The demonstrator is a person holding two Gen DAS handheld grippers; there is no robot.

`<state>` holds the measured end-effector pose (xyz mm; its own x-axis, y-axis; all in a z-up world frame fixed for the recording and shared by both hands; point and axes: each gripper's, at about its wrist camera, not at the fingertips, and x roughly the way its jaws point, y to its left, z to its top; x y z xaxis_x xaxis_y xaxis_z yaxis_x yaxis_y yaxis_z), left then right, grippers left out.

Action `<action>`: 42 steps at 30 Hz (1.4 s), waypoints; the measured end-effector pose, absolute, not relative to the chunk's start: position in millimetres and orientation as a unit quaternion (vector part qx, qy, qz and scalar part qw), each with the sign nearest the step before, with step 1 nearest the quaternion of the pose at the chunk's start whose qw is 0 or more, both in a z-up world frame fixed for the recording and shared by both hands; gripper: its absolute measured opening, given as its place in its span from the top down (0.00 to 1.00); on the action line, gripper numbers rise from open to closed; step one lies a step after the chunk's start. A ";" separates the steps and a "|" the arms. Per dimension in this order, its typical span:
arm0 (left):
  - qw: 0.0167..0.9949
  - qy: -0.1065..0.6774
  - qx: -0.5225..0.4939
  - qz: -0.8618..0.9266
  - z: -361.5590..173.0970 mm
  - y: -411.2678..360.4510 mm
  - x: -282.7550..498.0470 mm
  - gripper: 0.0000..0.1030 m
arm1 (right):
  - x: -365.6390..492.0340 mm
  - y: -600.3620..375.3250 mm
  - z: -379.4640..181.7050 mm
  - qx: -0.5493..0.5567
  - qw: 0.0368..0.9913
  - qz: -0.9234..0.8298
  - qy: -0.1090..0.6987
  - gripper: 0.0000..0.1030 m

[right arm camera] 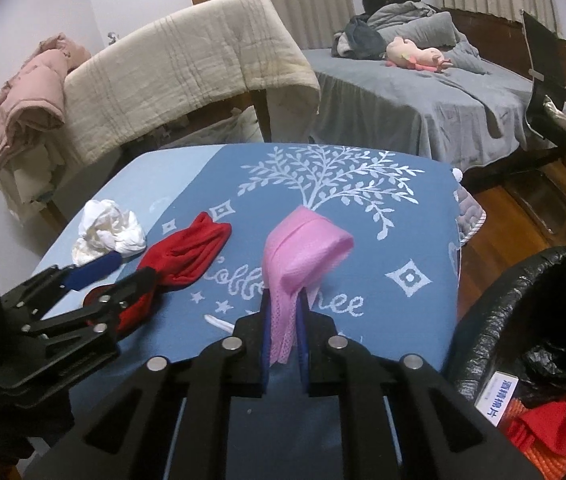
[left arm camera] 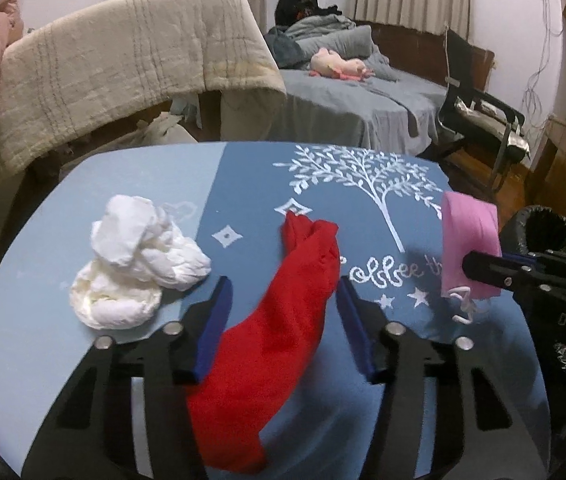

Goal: Collect trash
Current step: 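Grasp the pink face mask with the right tool while the left tool grasps the red sock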

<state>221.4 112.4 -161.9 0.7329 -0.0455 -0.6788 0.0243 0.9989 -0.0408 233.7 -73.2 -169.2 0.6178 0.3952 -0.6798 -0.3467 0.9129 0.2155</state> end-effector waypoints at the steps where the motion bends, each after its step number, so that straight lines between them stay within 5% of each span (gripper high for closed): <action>1: 0.928 0.371 -0.013 -0.023 -164.0 110.7 223.8 0.59 | 234.2 -73.4 -169.2 0.032 0.899 0.207 0.386 0.89; 8: 0.918 0.395 -0.010 -0.034 -172.0 106.5 229.8 0.92 | 235.2 -78.1 -169.0 0.040 0.899 0.204 0.386 0.89; 10: 0.917 0.397 -0.011 -0.033 -172.7 106.8 230.6 0.94 | 234.6 -78.8 -168.7 0.041 0.899 0.203 0.386 0.89; 42: 0.953 0.298 -0.038 -0.044 -78.0 88.6 178.1 0.96 | 190.8 -114.7 -97.6 0.054 0.923 0.210 0.319 0.89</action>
